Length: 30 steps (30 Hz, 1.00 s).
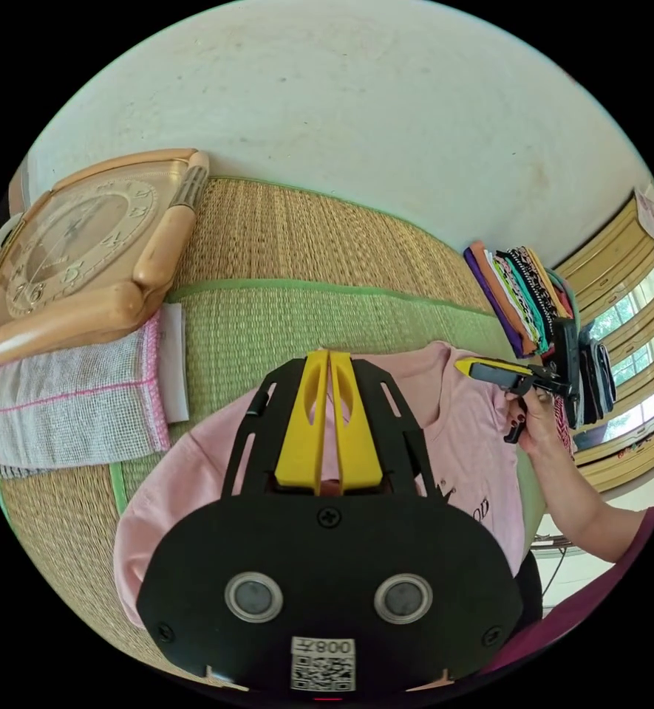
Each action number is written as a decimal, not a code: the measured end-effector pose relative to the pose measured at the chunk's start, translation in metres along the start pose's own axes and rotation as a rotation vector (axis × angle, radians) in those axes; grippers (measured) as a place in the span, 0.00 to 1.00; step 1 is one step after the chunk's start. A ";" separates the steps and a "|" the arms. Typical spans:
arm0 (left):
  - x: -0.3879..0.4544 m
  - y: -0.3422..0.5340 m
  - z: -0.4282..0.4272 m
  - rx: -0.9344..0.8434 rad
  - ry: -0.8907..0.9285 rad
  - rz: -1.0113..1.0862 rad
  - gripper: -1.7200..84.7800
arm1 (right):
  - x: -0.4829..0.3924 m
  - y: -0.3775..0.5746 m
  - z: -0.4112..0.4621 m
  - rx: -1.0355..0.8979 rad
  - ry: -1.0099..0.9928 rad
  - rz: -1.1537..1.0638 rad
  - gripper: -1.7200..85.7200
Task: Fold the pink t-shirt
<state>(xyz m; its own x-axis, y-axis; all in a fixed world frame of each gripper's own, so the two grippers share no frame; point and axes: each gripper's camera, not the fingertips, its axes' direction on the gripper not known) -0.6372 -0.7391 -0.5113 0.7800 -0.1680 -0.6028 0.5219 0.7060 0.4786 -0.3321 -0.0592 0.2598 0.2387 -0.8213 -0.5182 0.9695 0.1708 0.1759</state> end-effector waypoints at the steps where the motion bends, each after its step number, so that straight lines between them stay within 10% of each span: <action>1: 0.000 0.008 -0.005 0.017 0.048 -0.011 0.02 | 0.001 0.004 -0.005 0.014 -0.008 0.000 0.02; 12: 0.012 0.094 -0.030 -0.107 0.113 0.077 0.02 | 0.045 0.201 -0.111 0.224 0.076 0.179 0.06; 30: -0.070 0.200 -0.191 0.078 -0.087 -0.248 0.02 | 0.032 0.259 -0.118 0.130 0.378 0.250 0.03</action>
<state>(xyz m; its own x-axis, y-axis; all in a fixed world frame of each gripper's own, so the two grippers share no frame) -0.6533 -0.4546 -0.4947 0.6502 -0.3897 -0.6522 0.7229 0.5814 0.3733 -0.0664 0.0236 0.1901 0.4913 -0.5038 -0.7105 0.8702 0.2489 0.4253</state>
